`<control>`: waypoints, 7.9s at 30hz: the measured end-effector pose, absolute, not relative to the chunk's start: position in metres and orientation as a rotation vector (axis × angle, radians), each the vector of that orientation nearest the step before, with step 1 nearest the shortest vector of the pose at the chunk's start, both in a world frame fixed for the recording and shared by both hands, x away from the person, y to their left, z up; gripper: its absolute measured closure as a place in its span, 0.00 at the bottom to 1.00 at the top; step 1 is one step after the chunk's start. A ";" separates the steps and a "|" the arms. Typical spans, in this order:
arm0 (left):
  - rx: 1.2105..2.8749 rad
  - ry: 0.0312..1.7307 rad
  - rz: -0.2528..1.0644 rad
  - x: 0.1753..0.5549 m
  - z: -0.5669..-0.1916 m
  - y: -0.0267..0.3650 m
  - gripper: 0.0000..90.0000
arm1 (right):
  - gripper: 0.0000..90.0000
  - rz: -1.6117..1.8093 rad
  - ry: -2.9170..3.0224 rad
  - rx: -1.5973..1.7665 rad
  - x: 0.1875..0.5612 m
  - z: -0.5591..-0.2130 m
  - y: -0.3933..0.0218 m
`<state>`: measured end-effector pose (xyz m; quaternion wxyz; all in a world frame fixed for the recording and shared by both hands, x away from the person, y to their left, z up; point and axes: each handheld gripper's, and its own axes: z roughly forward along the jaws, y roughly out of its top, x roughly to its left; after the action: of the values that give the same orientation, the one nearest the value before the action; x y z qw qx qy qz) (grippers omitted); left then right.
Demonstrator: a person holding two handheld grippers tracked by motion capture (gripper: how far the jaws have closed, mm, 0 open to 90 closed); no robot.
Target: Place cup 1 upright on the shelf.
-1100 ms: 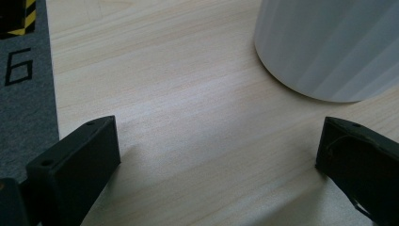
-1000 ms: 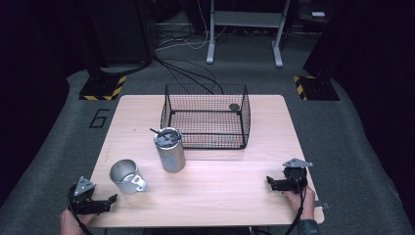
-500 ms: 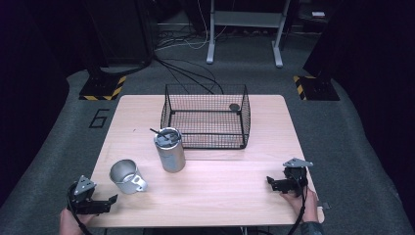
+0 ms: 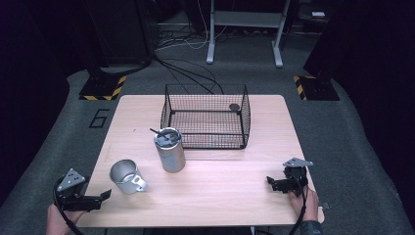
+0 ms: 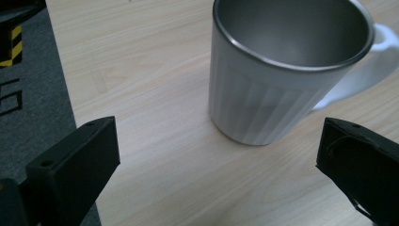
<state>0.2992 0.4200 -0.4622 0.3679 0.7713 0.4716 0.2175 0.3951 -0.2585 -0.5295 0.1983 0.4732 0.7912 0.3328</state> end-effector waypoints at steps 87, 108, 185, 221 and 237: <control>2.071 1.008 0.481 0.414 -0.392 0.245 0.00 | 0.00 0.932 2.216 1.320 0.395 -0.530 -0.259; 2.051 1.059 0.491 0.429 -0.403 0.229 0.00 | 0.00 0.932 2.216 1.319 0.395 -0.530 -0.259; 1.992 0.842 0.430 0.410 -0.321 0.212 0.04 | 0.00 0.942 2.239 1.300 0.393 -0.530 -0.262; 2.013 0.755 0.467 0.453 -0.276 0.174 0.04 | 0.00 0.949 2.235 1.297 0.393 -0.530 -0.262; 2.015 0.746 0.488 0.482 -0.269 0.147 0.04 | 0.00 0.950 2.240 1.292 0.393 -0.530 -0.263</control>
<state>0.4823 0.1473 -0.2688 0.4521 0.8158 0.3018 0.1974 0.3933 -0.2628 -0.5298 0.1921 0.4601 0.7980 0.3385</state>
